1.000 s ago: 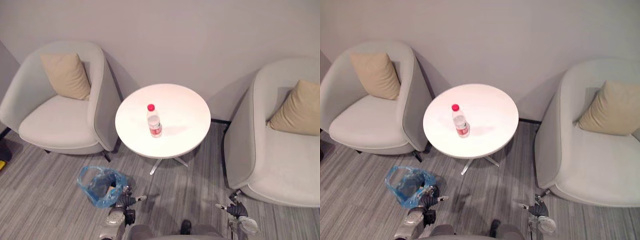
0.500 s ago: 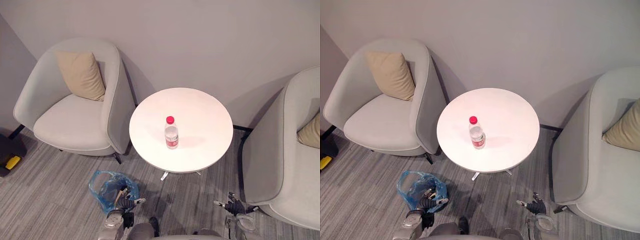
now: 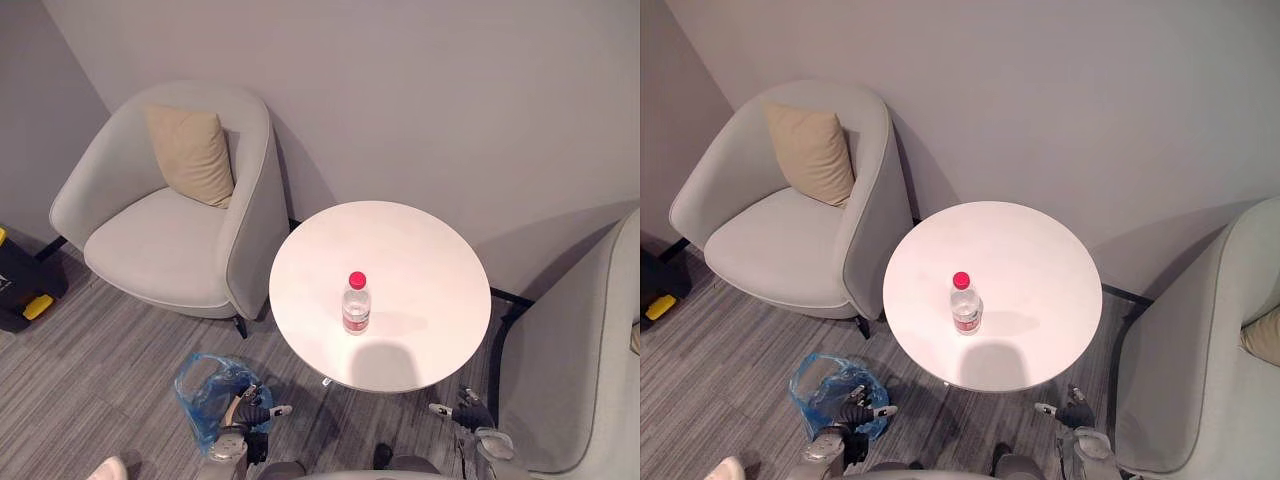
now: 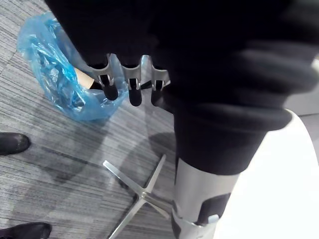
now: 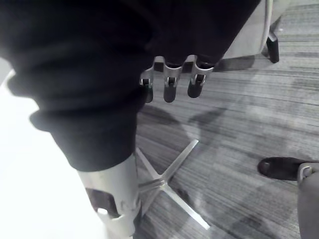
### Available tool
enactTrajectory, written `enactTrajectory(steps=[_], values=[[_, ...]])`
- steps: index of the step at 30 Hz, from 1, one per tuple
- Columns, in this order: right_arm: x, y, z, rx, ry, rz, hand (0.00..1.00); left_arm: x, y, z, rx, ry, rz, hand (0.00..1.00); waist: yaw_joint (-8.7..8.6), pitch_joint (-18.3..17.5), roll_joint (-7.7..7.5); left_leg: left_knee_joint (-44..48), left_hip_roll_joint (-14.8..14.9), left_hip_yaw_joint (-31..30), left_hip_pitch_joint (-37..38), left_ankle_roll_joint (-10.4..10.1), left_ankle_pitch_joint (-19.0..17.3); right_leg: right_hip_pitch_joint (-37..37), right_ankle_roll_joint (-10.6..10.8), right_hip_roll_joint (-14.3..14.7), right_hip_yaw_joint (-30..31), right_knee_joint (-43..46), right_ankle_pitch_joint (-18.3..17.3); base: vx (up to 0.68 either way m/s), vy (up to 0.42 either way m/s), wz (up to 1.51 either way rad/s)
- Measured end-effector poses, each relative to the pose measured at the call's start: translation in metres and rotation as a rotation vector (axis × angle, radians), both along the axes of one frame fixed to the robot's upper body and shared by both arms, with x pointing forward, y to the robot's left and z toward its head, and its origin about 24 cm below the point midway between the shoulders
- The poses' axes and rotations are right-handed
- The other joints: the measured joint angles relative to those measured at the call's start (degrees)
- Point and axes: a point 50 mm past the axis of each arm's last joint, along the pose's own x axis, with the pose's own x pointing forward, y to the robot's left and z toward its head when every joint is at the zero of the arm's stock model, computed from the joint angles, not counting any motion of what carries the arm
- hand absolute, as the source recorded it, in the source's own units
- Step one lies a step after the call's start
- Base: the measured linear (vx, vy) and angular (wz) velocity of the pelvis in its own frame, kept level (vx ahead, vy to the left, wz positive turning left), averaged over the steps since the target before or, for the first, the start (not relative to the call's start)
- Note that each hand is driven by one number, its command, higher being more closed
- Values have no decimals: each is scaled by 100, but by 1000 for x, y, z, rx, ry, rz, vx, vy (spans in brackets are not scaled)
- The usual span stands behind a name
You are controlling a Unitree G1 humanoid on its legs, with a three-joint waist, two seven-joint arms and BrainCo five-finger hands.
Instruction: Gather rubbish on tea table into small bin, then transfer packed bag to large trash can.
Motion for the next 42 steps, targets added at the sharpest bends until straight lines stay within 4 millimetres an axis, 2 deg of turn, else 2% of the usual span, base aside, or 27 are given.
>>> enactTrajectory(steps=[3, 11, 19, 22, 30, 33, 42], values=[[-9, -1, -3, -1, 21, -7, 0, -2, 0, -1, 0, 10, 0, 0, -4, -2, -16, -30, -12, 5, 113, -1, 0, 220, 15, 0, 8, -205, 96, -8, 14, -1], [-8, 3, -2, -4, 11, 5, 0, -5, 3, -3, 7, 24, 2, 0, 5, -38, -110, -199, -151, 24, 129, 34, 115, 421, 115, -98, 53, -804, 524, -64, 34, -3], [23, 2, 42, -107, -253, 61, 0, -11, 4, -2, 6, 18, 9, 0, 0, -68, -180, -364, -166, 175, 183, 10, 163, 458, 124, -122, 203, -1065, 726, -51, 8, -10], [29, 1, 61, -150, -345, 89, 0, -11, 4, -1, 6, 10, 9, 0, -9, -76, -190, -391, -151, 176, 248, 5, 166, 510, 125, -107, 205, -1075, 725, -6, -3, -2], [46, 8, 95, -219, -513, 172, 0, -10, 3, 3, 6, -16, 7, 0, -1, -90, -214, -402, -156, 172, 260, 8, 167, 528, 126, -110, 198, -1127, 725, 0, 0, 0], [51, 10, 103, -219, -563, 203, 0, -14, 4, 2, 10, -9, 5, 0, 3, -95, -223, -416, -157, 147, 283, 8, 167, 585, 128, -111, 173, -1183, 724, 8, 1, 5], [72, 41, 112, -179, -620, 397, 0, -20, 4, 0, 10, 5, 5, 0, 21, -109, -223, -481, -239, -56, -26, 46, 223, 384, 146, -131, -31, -1246, 708, 2, -5, 13]])
